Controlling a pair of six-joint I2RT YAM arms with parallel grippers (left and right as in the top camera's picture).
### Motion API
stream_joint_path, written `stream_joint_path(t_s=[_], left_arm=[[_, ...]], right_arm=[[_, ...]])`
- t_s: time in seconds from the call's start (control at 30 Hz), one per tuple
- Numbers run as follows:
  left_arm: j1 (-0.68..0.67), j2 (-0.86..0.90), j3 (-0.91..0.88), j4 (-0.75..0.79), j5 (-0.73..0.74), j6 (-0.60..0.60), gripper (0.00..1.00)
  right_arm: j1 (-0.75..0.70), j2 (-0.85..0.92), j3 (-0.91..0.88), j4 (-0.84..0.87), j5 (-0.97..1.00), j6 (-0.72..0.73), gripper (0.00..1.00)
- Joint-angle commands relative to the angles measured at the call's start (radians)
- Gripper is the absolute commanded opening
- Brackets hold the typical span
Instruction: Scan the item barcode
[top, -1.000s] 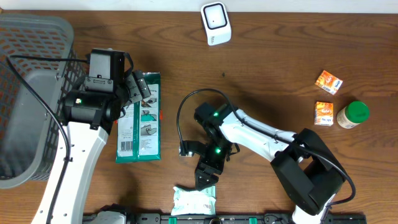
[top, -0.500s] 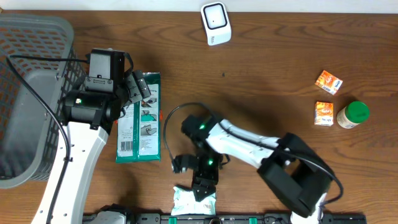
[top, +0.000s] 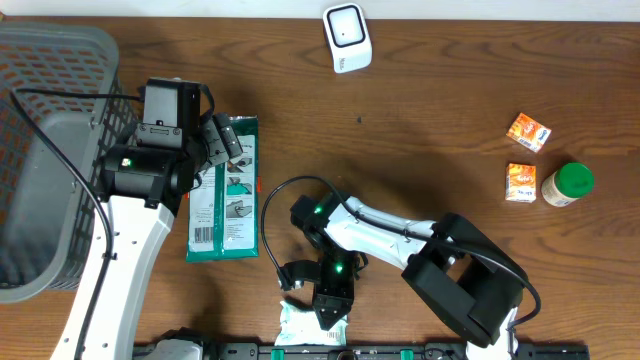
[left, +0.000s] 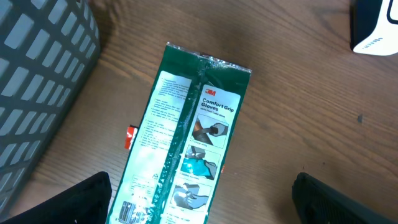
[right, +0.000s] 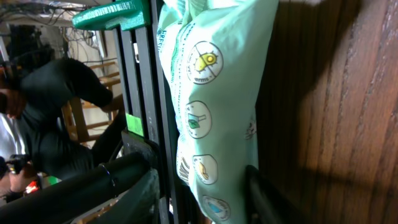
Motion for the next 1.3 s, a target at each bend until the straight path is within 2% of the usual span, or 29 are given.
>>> stream_joint_path(t_s=[0.0, 0.17, 0.27, 0.4, 0.57, 0.77, 1.1, 1.13, 1.27], left_arm=[[0.002, -0.002, 0.013, 0.001, -0.013, 0.013, 0.93], [0.002, -0.002, 0.013, 0.001, -0.013, 0.013, 0.93], [0.002, -0.002, 0.013, 0.001, -0.013, 0.013, 0.93], [0.002, -0.002, 0.013, 0.001, -0.013, 0.013, 0.93], [0.002, -0.002, 0.013, 0.001, -0.013, 0.013, 0.93], [0.002, -0.002, 0.013, 0.001, -0.013, 0.013, 0.93], [0.002, -0.002, 0.013, 0.001, -0.013, 0.013, 0.93], [0.002, -0.002, 0.013, 0.001, -0.013, 0.013, 0.93], [0.002, -0.002, 0.013, 0.001, -0.013, 0.013, 0.93]], right_arm=[[0.001, 0.0, 0.007, -0.008, -0.058, -0.016, 0.29], [0.002, 0.0, 0.007, -0.007, -0.088, -0.017, 0.25], [0.002, 0.0, 0.007, 0.003, -0.088, -0.016, 0.28], [0.002, 0.0, 0.007, 0.016, -0.087, -0.017, 0.38], [0.002, 0.0, 0.007, 0.018, -0.087, -0.016, 0.4], [0.016, 0.0, 0.007, 0.017, -0.115, 0.007, 0.28], [0.081, 0.0, 0.007, 0.018, -0.12, 0.007, 0.25], [0.082, 0.0, 0.007, 0.018, -0.117, 0.007, 0.22], [0.082, 0.0, 0.007, 0.018, -0.117, 0.008, 0.01]])
